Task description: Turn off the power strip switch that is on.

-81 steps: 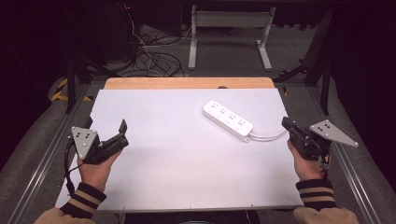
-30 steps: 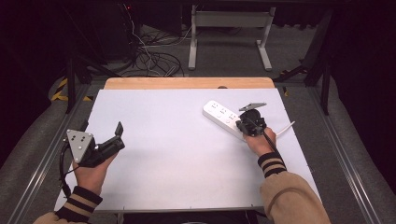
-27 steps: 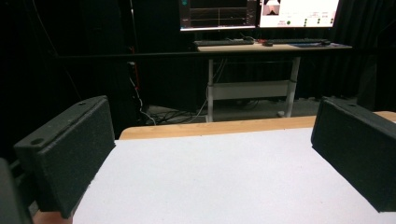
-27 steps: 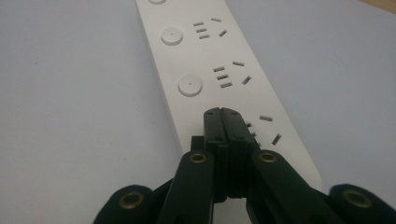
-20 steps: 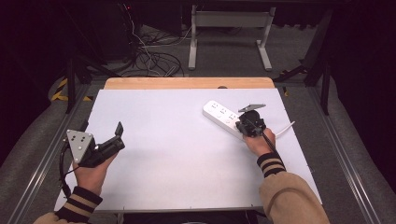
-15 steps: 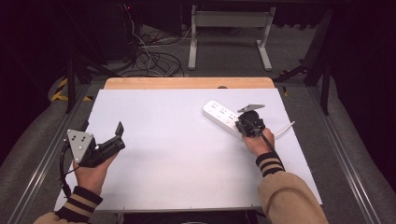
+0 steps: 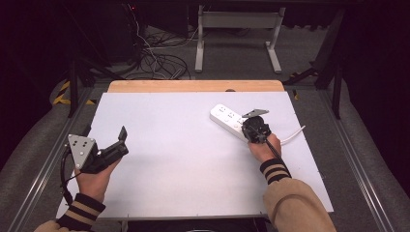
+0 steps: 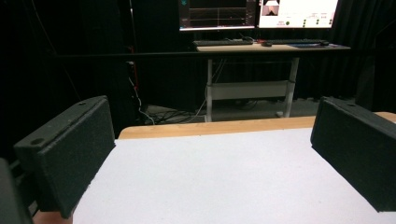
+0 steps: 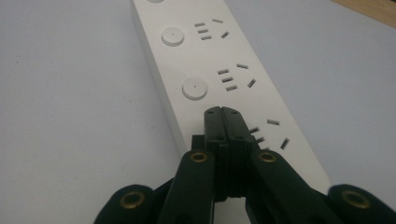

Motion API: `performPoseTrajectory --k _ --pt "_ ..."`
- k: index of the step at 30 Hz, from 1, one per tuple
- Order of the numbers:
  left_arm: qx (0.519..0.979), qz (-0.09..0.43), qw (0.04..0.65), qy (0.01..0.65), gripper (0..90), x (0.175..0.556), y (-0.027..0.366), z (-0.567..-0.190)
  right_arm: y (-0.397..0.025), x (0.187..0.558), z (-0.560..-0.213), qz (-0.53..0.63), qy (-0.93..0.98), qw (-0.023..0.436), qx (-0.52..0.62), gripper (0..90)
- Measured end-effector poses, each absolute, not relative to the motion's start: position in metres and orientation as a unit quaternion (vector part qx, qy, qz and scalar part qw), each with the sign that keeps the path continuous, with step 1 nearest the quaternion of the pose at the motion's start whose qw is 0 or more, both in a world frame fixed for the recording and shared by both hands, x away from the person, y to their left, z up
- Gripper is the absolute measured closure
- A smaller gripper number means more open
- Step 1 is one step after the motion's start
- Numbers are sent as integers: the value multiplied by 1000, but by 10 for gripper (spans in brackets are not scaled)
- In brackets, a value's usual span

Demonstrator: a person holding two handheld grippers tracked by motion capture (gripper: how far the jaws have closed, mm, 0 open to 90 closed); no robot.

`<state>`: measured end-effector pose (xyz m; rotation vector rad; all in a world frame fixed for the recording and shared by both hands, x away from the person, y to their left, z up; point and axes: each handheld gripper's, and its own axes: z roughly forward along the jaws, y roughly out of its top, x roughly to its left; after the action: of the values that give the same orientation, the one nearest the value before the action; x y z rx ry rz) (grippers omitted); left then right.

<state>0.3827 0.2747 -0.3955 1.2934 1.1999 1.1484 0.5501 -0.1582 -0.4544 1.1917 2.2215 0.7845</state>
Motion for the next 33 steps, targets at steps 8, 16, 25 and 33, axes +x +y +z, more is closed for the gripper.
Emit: performPoseTrajectory --k 8,16,25,33 --pt "534 475 497 493 2 382 274 -395 -158 549 -456 288 812 251 440 900" --pt "535 474 497 492 2 383 274 -395 -158 549 -456 289 813 250 440 900" --pt "536 473 496 492 2 383 274 -396 -158 549 -455 288 813 249 440 900" --pt "539 472 495 492 2 383 273 -396 -159 550 -455 290 812 247 442 900"
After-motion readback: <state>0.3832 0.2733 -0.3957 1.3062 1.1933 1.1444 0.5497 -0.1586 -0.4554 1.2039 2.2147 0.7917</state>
